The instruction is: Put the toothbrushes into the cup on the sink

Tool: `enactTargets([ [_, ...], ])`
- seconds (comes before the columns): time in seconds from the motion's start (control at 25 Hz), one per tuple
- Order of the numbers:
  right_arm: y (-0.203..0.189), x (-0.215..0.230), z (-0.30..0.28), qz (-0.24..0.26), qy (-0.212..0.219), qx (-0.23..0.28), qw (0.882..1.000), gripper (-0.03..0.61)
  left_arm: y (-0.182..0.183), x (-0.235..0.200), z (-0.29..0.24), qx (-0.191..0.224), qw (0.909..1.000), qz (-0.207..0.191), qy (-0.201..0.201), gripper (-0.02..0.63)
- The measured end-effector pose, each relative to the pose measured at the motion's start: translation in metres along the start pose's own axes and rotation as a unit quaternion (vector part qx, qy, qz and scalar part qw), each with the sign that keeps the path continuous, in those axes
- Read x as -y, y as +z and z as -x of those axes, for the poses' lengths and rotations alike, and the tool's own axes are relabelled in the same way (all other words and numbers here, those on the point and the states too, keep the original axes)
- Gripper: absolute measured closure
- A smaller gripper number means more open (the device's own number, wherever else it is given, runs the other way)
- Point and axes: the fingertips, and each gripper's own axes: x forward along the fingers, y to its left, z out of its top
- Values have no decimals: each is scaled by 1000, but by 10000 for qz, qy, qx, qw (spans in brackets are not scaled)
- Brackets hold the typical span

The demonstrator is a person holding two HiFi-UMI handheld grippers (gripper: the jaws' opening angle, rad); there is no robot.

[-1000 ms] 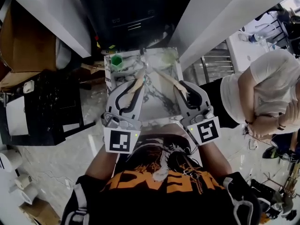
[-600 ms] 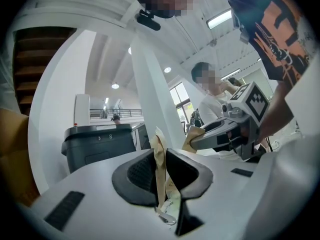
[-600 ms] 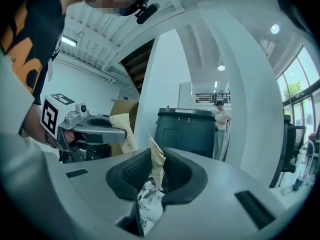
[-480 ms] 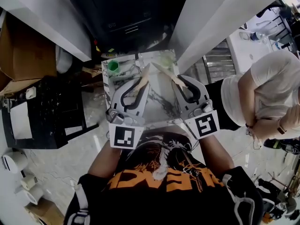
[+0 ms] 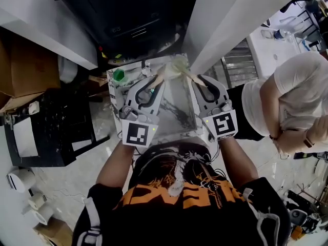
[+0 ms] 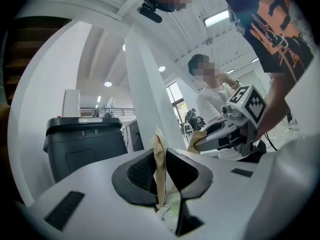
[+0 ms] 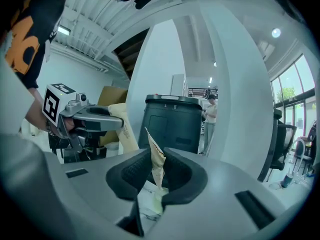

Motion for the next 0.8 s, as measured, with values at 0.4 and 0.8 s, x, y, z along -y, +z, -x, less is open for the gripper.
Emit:
enactTargets([
  [0.4,-48,26,-28,-161,75,-421,9990,495,-27,17,-46,-265,9995,155,-69,531],
  [0.8,-105,39,-60,-274,257,-873,9955,495,-43,19,-65,-587,9982,87,-45,531],
])
